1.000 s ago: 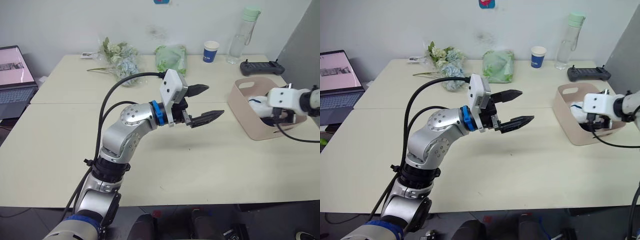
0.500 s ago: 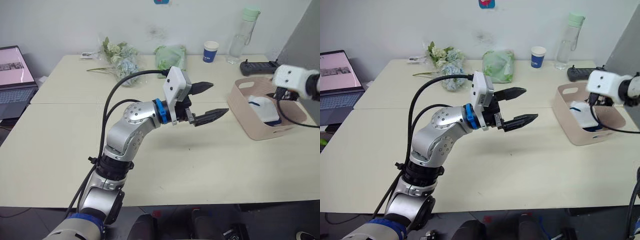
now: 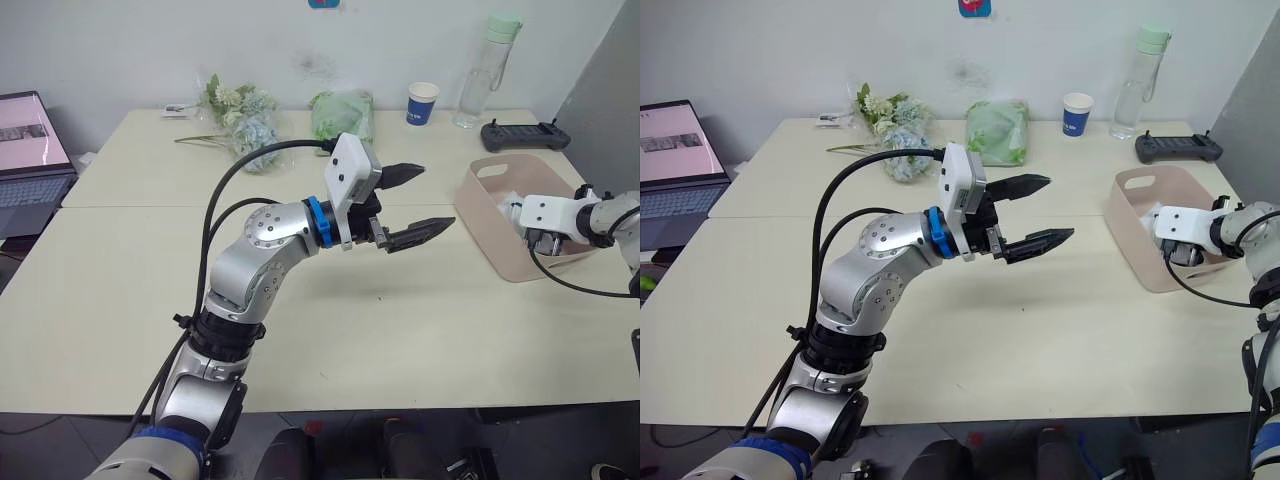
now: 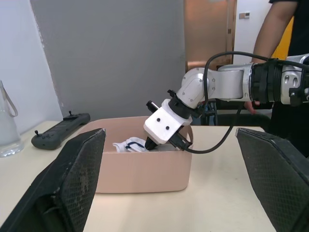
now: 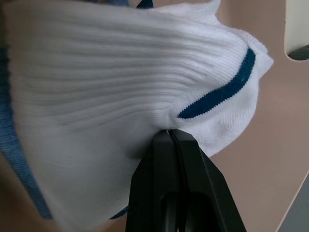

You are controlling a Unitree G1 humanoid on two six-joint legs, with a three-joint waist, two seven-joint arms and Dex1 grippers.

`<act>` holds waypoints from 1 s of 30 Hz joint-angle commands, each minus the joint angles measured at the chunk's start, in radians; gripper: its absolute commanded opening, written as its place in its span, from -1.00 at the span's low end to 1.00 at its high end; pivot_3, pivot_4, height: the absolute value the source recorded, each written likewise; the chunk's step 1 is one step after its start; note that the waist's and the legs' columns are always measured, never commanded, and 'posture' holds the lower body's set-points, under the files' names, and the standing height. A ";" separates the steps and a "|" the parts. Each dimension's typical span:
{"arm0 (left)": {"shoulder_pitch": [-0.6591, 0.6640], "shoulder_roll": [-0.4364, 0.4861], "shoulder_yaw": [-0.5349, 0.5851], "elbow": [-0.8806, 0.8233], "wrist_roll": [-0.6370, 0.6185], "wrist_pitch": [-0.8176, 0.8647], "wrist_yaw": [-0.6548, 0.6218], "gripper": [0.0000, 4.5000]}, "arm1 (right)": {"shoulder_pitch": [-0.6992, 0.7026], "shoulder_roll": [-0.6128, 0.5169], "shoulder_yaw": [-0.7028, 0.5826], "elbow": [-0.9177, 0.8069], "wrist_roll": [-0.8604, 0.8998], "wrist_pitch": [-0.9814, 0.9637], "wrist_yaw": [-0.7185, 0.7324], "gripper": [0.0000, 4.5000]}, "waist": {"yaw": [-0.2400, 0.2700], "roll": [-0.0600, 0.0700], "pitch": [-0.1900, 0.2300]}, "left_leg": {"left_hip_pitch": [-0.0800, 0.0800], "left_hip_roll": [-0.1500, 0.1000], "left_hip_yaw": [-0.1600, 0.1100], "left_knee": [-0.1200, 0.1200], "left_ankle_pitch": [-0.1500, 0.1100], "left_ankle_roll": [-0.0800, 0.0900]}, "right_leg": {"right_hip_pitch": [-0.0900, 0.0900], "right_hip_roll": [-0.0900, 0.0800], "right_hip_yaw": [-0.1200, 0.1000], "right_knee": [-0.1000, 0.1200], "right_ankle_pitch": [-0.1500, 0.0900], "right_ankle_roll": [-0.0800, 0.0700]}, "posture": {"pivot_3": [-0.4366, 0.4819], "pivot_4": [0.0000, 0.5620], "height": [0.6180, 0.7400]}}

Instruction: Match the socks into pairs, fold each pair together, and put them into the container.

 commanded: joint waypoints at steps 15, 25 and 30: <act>0.066 0.183 0.165 0.087 0.073 -0.087 0.052 1.00 | -0.023 0.112 -0.369 -0.520 0.456 0.306 0.037 0.05 | -0.012 0.000 0.000 | 0.002 0.002 -0.001 -0.001 0.000 0.000 | 0.000 0.002 -0.001 0.002 0.000 0.000 | -0.05 -0.47 1.00; 0.362 0.225 0.285 0.036 0.120 -0.134 0.166 1.00 | 0.535 0.467 -0.432 -1.331 0.669 0.813 -0.237 0.99 | 0.030 0.000 -0.002 | -0.012 0.000 -0.008 0.002 0.000 0.000 | -0.007 -0.001 -0.005 0.001 0.000 0.000 | -0.05 -0.47 1.00; 0.611 0.181 0.292 -0.077 0.167 -0.164 0.268 1.00 | 0.826 0.516 -0.401 -1.456 0.596 0.732 -0.337 0.99 | 0.031 0.000 -0.002 | -0.013 -0.003 -0.007 0.003 0.000 0.000 | -0.009 -0.003 -0.003 0.001 0.000 0.000 | -0.05 -0.47 1.00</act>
